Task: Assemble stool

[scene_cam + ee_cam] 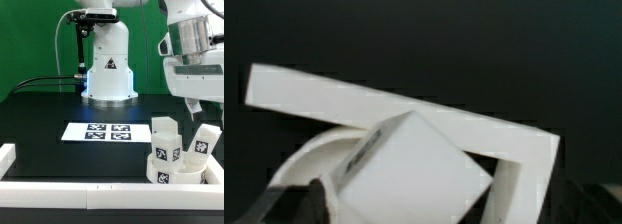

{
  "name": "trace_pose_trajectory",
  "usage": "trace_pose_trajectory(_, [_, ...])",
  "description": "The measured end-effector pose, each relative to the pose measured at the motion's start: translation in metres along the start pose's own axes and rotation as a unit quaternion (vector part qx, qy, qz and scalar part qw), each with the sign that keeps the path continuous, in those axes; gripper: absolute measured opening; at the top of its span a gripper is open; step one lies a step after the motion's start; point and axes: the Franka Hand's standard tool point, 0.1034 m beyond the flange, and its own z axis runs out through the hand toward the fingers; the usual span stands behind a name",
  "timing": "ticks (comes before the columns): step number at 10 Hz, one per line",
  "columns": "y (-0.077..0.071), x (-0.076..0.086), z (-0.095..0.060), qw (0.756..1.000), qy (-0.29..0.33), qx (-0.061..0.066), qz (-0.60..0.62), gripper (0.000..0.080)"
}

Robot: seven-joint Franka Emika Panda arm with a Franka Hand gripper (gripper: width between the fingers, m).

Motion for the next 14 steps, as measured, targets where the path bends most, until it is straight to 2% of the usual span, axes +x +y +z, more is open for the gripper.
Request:
trace_pose_trajectory(2, [0.0,0.001,0.0,0.996,0.002,-0.002,-0.09,0.0649])
trace_pose_trajectory(3, [-0.001,0.001,-0.003,0.979,0.006,-0.008,-0.206,0.0649])
trace_pose_trajectory(5, [-0.002,0.003,-0.006,0.914,0.003,-0.01,-0.405,0.0649])
trace_pose_trajectory(6, [0.002,0.002,-0.003,0.91,0.014,-0.005,-0.413,0.0649])
trace_pose_trajectory(9, [0.005,0.006,-0.002,0.859,0.018,-0.015,-0.511,0.0649])
trace_pose_trajectory(11, [0.006,0.001,0.002,0.736,0.016,-0.039,-0.676,0.0649])
trace_pose_trajectory(12, [0.01,-0.004,0.007,0.683,0.004,-0.053,-0.729,0.0649])
trace_pose_trajectory(13, [0.013,-0.008,0.011,0.65,-0.004,-0.063,-0.758,0.0649])
trace_pose_trajectory(14, [0.016,-0.002,0.012,0.612,-0.01,-0.066,-0.788,0.0649])
